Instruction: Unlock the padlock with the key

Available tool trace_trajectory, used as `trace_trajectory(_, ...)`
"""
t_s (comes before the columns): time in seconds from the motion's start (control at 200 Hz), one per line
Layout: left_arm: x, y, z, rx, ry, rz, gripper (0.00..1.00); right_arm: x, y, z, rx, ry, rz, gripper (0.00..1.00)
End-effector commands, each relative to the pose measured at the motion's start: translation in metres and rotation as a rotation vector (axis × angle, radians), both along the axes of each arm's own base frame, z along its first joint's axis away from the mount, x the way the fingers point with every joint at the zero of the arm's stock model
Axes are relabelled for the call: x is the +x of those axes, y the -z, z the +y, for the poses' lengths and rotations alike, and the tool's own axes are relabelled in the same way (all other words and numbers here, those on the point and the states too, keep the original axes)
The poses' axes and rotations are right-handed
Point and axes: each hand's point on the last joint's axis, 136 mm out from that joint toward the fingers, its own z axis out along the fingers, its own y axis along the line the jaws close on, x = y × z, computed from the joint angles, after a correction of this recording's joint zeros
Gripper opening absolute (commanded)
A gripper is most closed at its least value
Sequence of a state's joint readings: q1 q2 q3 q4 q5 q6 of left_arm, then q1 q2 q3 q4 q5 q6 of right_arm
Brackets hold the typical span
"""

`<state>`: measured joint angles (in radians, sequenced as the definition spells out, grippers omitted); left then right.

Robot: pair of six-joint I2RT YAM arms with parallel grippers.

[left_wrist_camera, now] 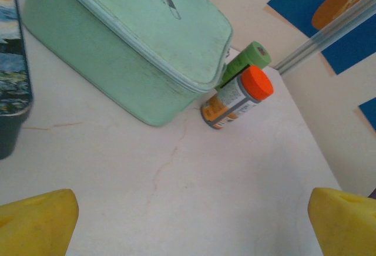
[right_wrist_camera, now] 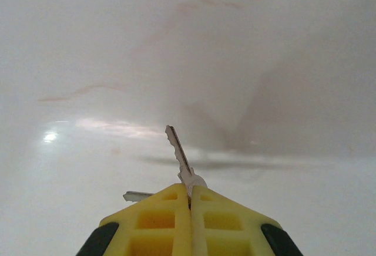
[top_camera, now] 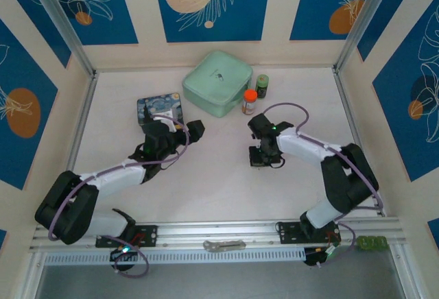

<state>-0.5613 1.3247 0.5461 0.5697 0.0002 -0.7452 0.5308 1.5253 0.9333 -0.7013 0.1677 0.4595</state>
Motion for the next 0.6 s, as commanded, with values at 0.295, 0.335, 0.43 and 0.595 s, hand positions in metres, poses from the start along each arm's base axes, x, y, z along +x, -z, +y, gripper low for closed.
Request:
trace_trajectory(0.295,-0.027,-0.012,-0.075,-0.223,0.138,0.163,0.88,0.011,-0.076,0.080,0.540,-0.219,-0.271,0.00)
trace_trajectory(0.335,-0.031,-0.009,-0.082,-0.240,0.144,0.184,0.86,0.013,-0.078,0.083,0.553,-0.221,-0.289,0.00)
trace_trajectory(0.43,-0.035,-0.002,-0.094,-0.265,0.154,0.216,0.82,0.016,-0.082,0.090,0.547,-0.225,-0.339,0.00)
trace_trajectory(0.595,-0.033,0.011,-0.104,-0.315,0.142,0.276,0.70,0.020,-0.084,0.092,0.529,-0.217,-0.378,0.00)
